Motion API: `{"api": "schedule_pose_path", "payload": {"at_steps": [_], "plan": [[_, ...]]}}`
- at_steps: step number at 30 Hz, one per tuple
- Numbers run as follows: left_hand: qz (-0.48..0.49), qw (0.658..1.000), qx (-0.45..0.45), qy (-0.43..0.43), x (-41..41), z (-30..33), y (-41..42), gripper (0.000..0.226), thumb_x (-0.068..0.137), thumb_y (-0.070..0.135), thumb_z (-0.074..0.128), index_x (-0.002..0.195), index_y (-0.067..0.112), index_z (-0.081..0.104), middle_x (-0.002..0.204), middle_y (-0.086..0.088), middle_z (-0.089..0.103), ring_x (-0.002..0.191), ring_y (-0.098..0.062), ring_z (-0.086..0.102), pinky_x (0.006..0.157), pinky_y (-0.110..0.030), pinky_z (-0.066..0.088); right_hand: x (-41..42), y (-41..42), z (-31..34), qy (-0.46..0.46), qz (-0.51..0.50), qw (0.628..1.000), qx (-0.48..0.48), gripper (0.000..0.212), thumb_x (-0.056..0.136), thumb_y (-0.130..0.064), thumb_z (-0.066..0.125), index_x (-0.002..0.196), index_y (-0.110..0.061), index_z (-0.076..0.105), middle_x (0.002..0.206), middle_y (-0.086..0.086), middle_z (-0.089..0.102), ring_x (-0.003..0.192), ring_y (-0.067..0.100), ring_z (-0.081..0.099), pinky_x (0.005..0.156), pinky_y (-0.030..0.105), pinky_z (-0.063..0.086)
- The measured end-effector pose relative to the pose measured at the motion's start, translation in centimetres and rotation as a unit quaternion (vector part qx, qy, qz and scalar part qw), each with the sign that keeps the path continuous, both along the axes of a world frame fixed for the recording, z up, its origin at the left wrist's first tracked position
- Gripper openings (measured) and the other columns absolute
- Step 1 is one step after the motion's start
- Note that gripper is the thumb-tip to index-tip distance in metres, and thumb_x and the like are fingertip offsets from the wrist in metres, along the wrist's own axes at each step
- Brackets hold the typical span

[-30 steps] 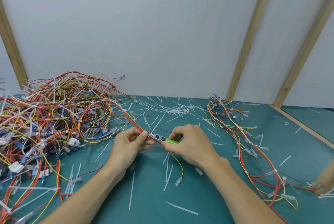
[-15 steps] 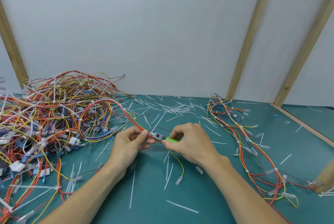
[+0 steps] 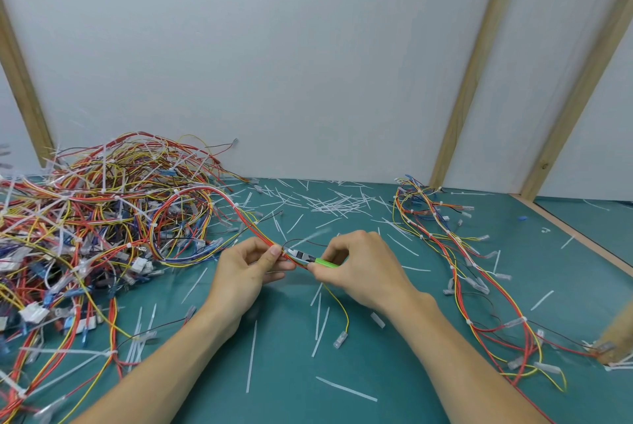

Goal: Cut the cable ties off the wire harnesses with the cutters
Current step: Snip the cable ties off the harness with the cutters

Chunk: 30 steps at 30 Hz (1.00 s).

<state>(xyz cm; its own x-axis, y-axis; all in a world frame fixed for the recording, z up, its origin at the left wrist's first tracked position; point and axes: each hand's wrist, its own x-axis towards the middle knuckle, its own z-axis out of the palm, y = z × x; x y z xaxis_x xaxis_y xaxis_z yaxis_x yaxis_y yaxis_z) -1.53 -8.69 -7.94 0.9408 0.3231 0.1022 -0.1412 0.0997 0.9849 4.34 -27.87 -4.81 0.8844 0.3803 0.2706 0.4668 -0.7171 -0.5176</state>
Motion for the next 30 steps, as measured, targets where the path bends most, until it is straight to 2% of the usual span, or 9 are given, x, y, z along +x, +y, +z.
{"api": "schedule_pose_path", "payload": {"at_steps": [8,13,15,17,19,21,23,26,30], "plan": [[0.008,1.000,-0.006,-0.005,0.1,0.0,0.0,0.017,0.099,0.010,0.061,0.093,-0.005,0.064,0.085,-0.020,0.076,0.082,-0.023,0.077,0.068,-0.025,0.061,0.1,-0.1,-0.2,0.005,-0.006,1.000,0.004,0.037,0.071,-0.072,0.071,0.079,-0.036,0.076,0.077,-0.020,0.072,0.080,0.000,0.063,0.067,0.027,0.049],[0.020,1.000,0.000,-0.006,0.1,0.0,0.1,0.016,0.099,0.012,0.062,0.088,0.001,0.066,0.080,-0.014,0.076,0.082,-0.022,0.077,0.065,-0.026,0.061,0.5,-0.5,-0.3,0.006,-0.022,1.000,-0.021,0.041,0.066,-0.077,0.066,0.084,-0.040,0.071,0.079,-0.024,0.069,0.086,0.003,0.063,0.072,0.028,0.049],[0.022,1.000,0.002,-0.003,0.1,0.0,0.2,0.016,0.099,0.014,0.062,0.087,0.004,0.066,0.080,-0.012,0.076,0.082,-0.022,0.077,0.065,-0.027,0.061,0.6,-0.5,-0.5,0.001,-0.043,0.999,0.022,0.036,0.070,-0.072,0.069,0.083,-0.038,0.071,0.080,-0.022,0.070,0.085,0.004,0.065,0.074,0.030,0.051],[0.020,1.000,0.001,0.002,0.2,0.1,0.2,0.016,0.098,0.016,0.063,0.087,0.006,0.067,0.082,-0.009,0.076,0.080,-0.022,0.076,0.066,-0.028,0.061,0.7,-0.4,-0.5,0.013,-0.069,0.991,0.113,0.030,0.079,-0.063,0.072,0.081,-0.033,0.072,0.082,-0.018,0.072,0.083,0.007,0.066,0.077,0.032,0.052],[0.021,1.000,-0.001,0.008,0.2,0.1,0.2,0.017,0.098,0.017,0.064,0.087,0.005,0.068,0.084,-0.009,0.075,0.077,-0.022,0.076,0.068,-0.030,0.062,0.7,-0.2,-0.1,0.066,-0.072,0.972,0.214,0.028,0.087,-0.054,0.072,0.082,-0.025,0.072,0.082,-0.010,0.074,0.074,0.013,0.069,0.075,0.035,0.055],[0.019,1.000,-0.008,0.011,0.2,0.2,0.2,0.016,0.097,0.018,0.065,0.090,0.004,0.070,0.086,-0.009,0.075,0.074,-0.022,0.074,0.069,-0.031,0.062,0.5,0.2,0.5,0.154,-0.056,0.936,0.312,0.031,0.095,-0.046,0.068,0.088,-0.015,0.070,0.083,-0.002,0.077,0.063,0.015,0.065,0.064,0.038,0.056],[0.013,1.000,-0.023,0.010,0.2,0.3,0.2,0.015,0.097,0.019,0.066,0.097,0.005,0.072,0.086,-0.009,0.075,0.073,-0.022,0.073,0.069,-0.031,0.062,0.5,0.4,1.0,0.220,-0.050,0.900,0.374,0.034,0.101,-0.044,0.061,0.094,-0.010,0.065,0.084,0.002,0.079,0.058,0.013,0.061,0.055,0.034,0.054],[0.013,0.999,-0.032,0.003,0.1,0.6,0.2,0.015,0.096,0.019,0.066,0.100,0.006,0.072,0.084,-0.006,0.074,0.074,-0.020,0.073,0.067,-0.030,0.061,0.7,0.0,1.3,0.263,-0.056,0.875,0.403,0.035,0.101,-0.044,0.059,0.100,-0.010,0.063,0.084,0.004,0.080,0.058,0.011,0.059,0.053,0.031,0.054],[0.030,0.999,-0.025,-0.006,0.0,0.9,0.2,0.013,0.096,0.019,0.066,0.097,0.008,0.071,0.083,-0.004,0.074,0.072,-0.019,0.073,0.062,-0.028,0.060,0.9,-0.8,1.0,0.283,-0.038,0.885,0.366,0.024,0.090,-0.024,0.076,0.104,-0.008,0.065,0.084,0.002,0.078,0.061,0.012,0.056,0.057,0.032,0.053]]}}
